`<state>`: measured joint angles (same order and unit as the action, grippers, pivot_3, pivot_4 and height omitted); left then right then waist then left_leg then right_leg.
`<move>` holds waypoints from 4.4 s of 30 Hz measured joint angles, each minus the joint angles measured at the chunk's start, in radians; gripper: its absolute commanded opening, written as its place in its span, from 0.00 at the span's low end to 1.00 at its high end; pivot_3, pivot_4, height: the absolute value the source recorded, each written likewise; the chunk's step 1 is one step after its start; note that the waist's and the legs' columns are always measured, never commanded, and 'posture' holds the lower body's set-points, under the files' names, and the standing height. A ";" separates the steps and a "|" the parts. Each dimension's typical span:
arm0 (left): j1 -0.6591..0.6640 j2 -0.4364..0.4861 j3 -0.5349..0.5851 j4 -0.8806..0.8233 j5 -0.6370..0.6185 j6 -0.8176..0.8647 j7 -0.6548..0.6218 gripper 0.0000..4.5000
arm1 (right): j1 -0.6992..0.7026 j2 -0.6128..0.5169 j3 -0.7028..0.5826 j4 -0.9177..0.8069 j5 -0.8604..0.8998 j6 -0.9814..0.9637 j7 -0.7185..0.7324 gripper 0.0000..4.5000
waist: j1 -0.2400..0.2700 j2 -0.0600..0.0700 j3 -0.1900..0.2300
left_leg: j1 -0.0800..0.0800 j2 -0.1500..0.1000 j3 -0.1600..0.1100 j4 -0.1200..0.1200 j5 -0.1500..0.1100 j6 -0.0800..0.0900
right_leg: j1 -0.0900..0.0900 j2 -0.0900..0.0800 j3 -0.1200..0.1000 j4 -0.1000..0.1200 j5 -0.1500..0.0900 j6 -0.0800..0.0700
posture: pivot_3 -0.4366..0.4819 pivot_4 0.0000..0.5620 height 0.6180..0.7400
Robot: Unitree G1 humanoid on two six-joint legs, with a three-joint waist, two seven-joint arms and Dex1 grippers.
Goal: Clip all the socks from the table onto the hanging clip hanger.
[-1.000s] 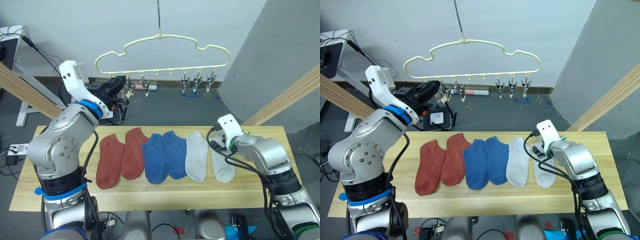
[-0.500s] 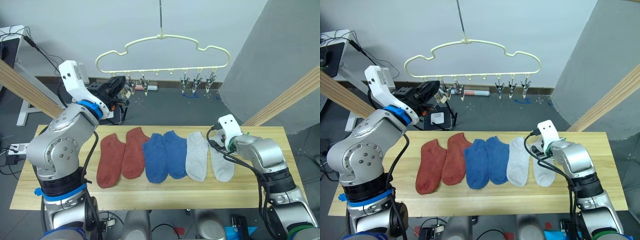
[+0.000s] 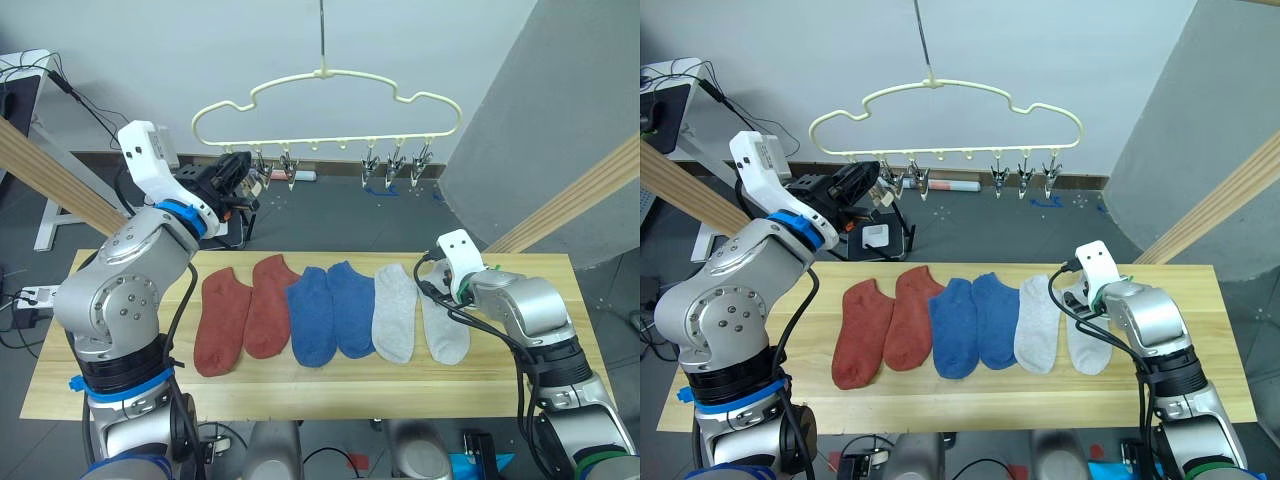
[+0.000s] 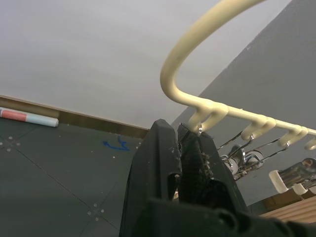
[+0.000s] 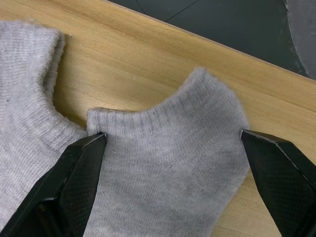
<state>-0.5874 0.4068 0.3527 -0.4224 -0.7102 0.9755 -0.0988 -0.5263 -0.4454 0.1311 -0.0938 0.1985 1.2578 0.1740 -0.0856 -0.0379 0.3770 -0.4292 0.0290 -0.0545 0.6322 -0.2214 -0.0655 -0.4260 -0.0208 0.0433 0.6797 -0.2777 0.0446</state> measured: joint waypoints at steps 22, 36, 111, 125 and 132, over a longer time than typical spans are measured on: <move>0.004 0.000 0.000 0.000 0.000 0.000 -0.002 0.05 | 0.003 0.004 0.005 -0.009 -0.029 0.037 0.006 0.00 | 0.001 0.000 0.000 | 0.000 0.000 0.000 0.000 0.000 0.000 | 0.000 0.000 0.000 0.000 0.000 0.000 | 0.33 0.71 1.00; 0.002 0.026 0.032 0.017 -0.093 0.026 -0.006 0.05 | -0.038 -0.102 0.032 -0.231 0.060 0.138 0.173 0.00 | -0.001 0.001 0.001 | -0.002 0.000 0.000 0.000 0.000 0.000 | -0.002 0.000 0.000 0.000 0.000 0.000 | 0.33 0.70 1.00; -0.033 0.119 0.043 0.106 -0.170 0.042 -0.018 0.05 | -0.546 0.590 0.155 0.332 0.052 -0.438 0.181 0.00 | -0.001 0.000 0.000 | -0.006 0.001 0.002 0.010 0.001 -0.002 | -0.014 -0.001 0.001 0.018 0.002 -0.002 | 0.40 0.62 1.00; -0.031 0.118 0.032 0.099 -0.171 0.042 -0.015 0.05 | -0.575 0.596 0.118 0.420 0.019 -0.486 0.130 0.00 | -0.001 0.000 0.000 | -0.007 0.002 0.002 0.010 0.001 -0.002 | -0.014 -0.001 0.001 0.018 0.002 -0.002 | 0.40 0.61 1.00; -0.030 0.118 0.029 0.099 -0.170 0.040 -0.020 0.05 | -0.586 0.597 0.096 0.436 0.019 -0.489 0.111 0.00 | 0.000 0.000 0.000 | -0.007 0.001 0.002 0.010 0.001 -0.002 | -0.015 -0.001 0.001 0.018 0.002 -0.003 | 0.40 0.61 1.00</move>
<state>-0.6178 0.5253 0.3821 -0.3232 -0.8806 1.0155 -0.1187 -1.1123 0.1521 0.2266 0.3425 0.2179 0.7689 0.2850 -0.0857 -0.0381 0.3769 -0.4363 0.0304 -0.0525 0.6425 -0.2199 -0.0678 -0.4405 -0.0220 0.0441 0.6976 -0.2760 0.0421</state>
